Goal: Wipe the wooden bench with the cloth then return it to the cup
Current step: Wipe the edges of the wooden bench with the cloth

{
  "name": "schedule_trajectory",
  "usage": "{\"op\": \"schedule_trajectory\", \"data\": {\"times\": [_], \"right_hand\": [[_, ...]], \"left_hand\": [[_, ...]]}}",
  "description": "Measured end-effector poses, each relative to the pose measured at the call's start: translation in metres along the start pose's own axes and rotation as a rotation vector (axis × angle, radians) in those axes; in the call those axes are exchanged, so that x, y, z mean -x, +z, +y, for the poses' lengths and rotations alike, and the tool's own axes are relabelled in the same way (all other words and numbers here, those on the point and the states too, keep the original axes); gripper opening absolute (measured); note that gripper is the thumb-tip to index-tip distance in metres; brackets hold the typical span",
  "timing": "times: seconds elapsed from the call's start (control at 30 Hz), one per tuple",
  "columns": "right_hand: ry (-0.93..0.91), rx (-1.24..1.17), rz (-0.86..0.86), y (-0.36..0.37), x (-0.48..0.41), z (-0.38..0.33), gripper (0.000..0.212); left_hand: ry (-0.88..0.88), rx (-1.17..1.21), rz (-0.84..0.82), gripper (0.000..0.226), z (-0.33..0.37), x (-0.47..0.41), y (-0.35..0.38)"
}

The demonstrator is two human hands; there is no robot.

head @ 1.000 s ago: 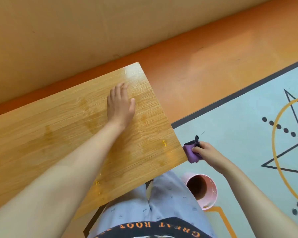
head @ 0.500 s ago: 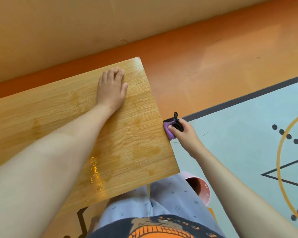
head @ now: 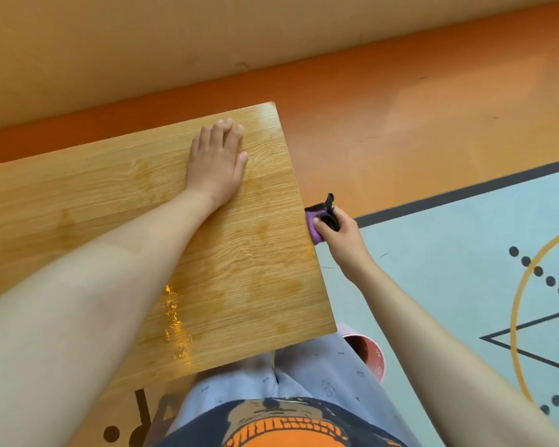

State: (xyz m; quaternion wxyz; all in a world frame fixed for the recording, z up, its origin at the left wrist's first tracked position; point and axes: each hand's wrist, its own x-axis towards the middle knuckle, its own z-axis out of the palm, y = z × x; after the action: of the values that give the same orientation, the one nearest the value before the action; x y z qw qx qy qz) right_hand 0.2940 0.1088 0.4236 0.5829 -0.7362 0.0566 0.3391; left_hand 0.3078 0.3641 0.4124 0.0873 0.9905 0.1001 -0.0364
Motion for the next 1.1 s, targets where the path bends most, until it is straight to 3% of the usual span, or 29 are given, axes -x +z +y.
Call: {"op": "schedule_trajectory", "data": {"times": [0.2,0.47,0.73,0.97,1.1], "right_hand": [[0.062,0.028,-0.052,-0.014,0.024,0.018,0.015],[-0.115,-0.014,-0.002,0.023,-0.102,-0.06,0.015],[-0.07,-0.005,-0.061,0.013,-0.096,-0.048,0.015],[-0.145,0.006,-0.024,0.037,-0.17,-0.094,0.013],[-0.161,0.058,-0.098,0.033,-0.188,-0.109,0.013]], "left_hand": [[0.008,-0.008,-0.026,0.048,-0.001,-0.001,-0.001],[0.008,-0.042,-0.043,0.049,-0.001,-0.002,-0.002],[-0.013,-0.022,-0.05,0.052,0.0,-0.002,-0.001],[-0.034,-0.004,-0.067,0.052,0.001,-0.003,-0.002],[-0.042,-0.003,-0.102,0.051,0.004,-0.003,-0.007]]}}
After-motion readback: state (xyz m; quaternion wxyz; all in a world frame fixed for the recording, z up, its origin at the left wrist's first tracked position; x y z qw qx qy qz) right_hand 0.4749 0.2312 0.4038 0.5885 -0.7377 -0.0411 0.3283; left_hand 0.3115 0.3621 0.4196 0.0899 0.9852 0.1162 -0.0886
